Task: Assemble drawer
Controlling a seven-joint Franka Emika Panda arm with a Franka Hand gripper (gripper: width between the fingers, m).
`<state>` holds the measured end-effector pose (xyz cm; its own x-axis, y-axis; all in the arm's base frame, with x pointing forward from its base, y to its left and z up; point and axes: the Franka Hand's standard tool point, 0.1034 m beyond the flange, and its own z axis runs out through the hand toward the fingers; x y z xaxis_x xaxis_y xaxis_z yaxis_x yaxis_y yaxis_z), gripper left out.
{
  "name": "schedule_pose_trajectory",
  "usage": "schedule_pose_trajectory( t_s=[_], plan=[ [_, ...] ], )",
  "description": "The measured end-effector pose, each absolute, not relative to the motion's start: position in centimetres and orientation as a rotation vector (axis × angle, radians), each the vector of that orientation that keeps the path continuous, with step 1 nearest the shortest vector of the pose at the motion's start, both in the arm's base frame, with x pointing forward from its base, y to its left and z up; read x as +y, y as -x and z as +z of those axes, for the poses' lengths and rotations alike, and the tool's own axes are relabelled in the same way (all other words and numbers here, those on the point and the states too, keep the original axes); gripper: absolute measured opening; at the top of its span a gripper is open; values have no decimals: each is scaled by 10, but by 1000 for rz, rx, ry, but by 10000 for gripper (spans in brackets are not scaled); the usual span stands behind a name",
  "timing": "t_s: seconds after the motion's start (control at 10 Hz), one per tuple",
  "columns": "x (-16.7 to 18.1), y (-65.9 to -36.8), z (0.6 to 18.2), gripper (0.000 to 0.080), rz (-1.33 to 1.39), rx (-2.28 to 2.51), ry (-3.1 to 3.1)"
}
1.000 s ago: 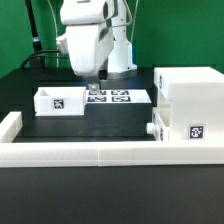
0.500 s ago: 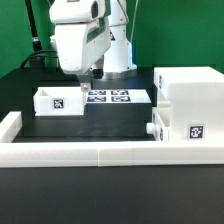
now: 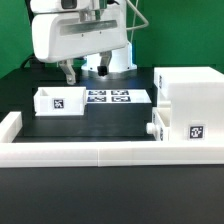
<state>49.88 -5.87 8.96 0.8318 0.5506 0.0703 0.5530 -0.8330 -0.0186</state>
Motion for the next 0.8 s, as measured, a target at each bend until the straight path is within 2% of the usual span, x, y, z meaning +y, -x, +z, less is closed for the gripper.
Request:
schedule_pose_trajectory(
  t_s=[0.4, 0.6, 0.8],
  plan=[
    [-55, -500, 88, 649, -90, -561, 3035],
    [-57, -498, 87, 649, -77, -184, 3075],
    [-61, -479, 79, 649, -69, -47, 3087]
  ],
)
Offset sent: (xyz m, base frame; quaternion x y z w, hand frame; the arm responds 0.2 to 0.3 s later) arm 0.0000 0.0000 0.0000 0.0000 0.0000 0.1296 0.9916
